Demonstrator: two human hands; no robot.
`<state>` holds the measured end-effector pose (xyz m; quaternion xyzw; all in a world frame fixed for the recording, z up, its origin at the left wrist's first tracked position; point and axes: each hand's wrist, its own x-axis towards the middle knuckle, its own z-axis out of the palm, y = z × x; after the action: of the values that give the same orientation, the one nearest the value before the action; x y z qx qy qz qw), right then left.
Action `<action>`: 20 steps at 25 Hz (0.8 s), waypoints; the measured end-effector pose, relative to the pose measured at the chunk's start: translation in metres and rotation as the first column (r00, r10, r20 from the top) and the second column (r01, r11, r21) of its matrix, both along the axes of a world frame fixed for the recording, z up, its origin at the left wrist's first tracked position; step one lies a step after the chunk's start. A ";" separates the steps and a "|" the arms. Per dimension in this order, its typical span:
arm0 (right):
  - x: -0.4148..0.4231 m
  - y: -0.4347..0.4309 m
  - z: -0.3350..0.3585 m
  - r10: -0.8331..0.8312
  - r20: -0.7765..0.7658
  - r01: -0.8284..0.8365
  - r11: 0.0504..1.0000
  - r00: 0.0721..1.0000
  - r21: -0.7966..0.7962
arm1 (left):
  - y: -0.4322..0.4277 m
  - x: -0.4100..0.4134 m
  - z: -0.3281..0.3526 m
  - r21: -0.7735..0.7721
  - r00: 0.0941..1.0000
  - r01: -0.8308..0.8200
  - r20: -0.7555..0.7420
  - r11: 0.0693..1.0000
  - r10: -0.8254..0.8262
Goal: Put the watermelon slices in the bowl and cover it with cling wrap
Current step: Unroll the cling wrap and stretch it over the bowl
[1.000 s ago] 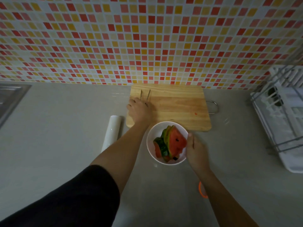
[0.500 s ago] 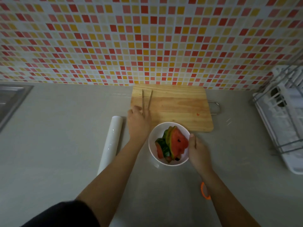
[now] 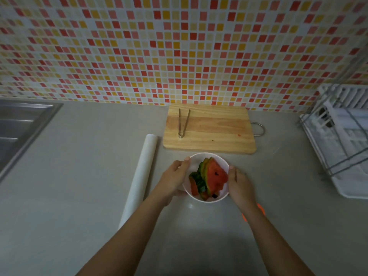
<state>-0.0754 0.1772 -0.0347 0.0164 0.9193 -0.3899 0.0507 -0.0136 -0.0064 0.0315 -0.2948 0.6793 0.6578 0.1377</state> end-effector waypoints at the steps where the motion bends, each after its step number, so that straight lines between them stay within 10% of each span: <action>1: 0.007 0.002 0.000 0.006 -0.011 -0.005 1.000 1.000 0.011 | 0.002 0.007 -0.002 -0.011 1.000 0.000 0.005 1.000 0.000; 10: 0.028 0.008 -0.001 0.006 0.069 -0.008 1.000 0.998 0.025 | 0.008 0.029 -0.015 -0.069 1.000 0.001 -0.029 0.998 -0.003; 16: 0.026 0.010 -0.002 0.060 0.066 -0.063 0.997 0.996 0.050 | -0.089 0.028 -0.036 -0.677 0.958 -0.285 -0.230 0.679 0.173; 20: 0.027 0.009 0.001 -0.006 0.064 0.006 1.000 0.998 0.002 | -0.139 0.034 -0.055 -0.383 0.958 -0.278 -0.049 0.881 0.281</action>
<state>-0.0482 0.1861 -0.0342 0.0317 0.9175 -0.3886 0.0791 0.0201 -0.1453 -0.0230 -0.4133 0.7453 0.5228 -0.0167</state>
